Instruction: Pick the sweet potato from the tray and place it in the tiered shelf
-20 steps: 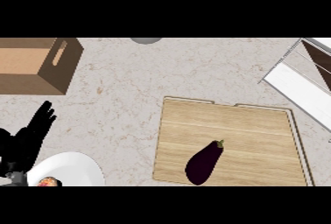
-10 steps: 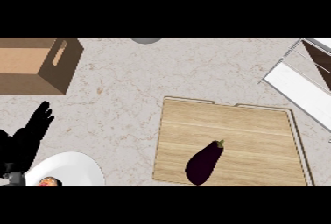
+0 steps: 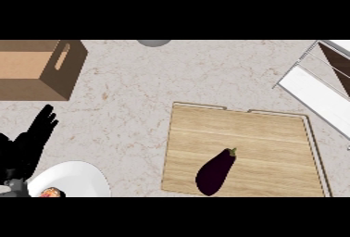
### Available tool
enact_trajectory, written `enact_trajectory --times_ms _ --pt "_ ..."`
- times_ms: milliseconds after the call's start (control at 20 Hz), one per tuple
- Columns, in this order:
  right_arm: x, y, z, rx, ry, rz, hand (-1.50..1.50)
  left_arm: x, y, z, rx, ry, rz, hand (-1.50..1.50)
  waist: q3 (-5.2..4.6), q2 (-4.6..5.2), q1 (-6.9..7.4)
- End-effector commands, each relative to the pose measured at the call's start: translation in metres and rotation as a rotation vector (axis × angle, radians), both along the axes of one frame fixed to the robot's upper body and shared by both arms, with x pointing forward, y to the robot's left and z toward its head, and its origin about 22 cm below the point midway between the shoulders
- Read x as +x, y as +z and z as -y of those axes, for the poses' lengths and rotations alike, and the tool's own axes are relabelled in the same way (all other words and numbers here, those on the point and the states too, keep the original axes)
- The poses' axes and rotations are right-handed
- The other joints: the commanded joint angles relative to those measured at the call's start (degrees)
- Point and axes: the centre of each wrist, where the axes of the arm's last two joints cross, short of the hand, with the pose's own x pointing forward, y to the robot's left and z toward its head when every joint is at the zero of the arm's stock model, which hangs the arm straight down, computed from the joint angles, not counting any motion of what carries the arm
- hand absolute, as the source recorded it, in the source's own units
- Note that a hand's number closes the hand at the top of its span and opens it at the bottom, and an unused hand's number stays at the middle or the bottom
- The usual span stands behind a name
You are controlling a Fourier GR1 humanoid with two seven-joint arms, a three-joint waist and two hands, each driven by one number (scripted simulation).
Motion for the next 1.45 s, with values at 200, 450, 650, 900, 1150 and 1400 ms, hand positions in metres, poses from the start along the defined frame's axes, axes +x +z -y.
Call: enact_trajectory --times_ms 200,450,650,900,1150,1400 --pt "-0.036 0.029 0.025 0.198 0.066 0.215 -1.5 0.001 -0.001 -0.002 -0.002 0.005 -0.001 0.0 -0.02 -0.17 -0.68" --pt "-0.086 0.054 0.013 0.173 0.067 0.348 -1.5 -0.005 -0.006 -0.001 -0.01 0.003 -0.018 0.0 -0.06 -0.37 -1.08" --pt "-0.141 0.062 0.016 0.183 0.039 0.405 -1.5 -0.022 -0.009 -0.009 0.012 0.024 -0.012 0.0 -0.01 -0.66 -1.59" --pt "-0.215 0.097 0.025 0.15 -0.061 0.408 -1.5 -0.006 -0.015 -0.003 -0.026 0.046 -0.025 0.0 -0.04 -0.69 -2.91" --pt "-0.272 0.111 0.041 0.179 -0.067 0.318 -1.5 -0.024 -0.02 -0.019 -0.003 0.104 -0.04 0.0 -0.09 -1.47 -5.2" --pt "-0.331 0.115 0.054 0.138 -0.049 0.337 -1.5 -0.034 -0.012 -0.031 -0.001 0.109 -0.056 0.0 -0.04 -1.88 -6.32"
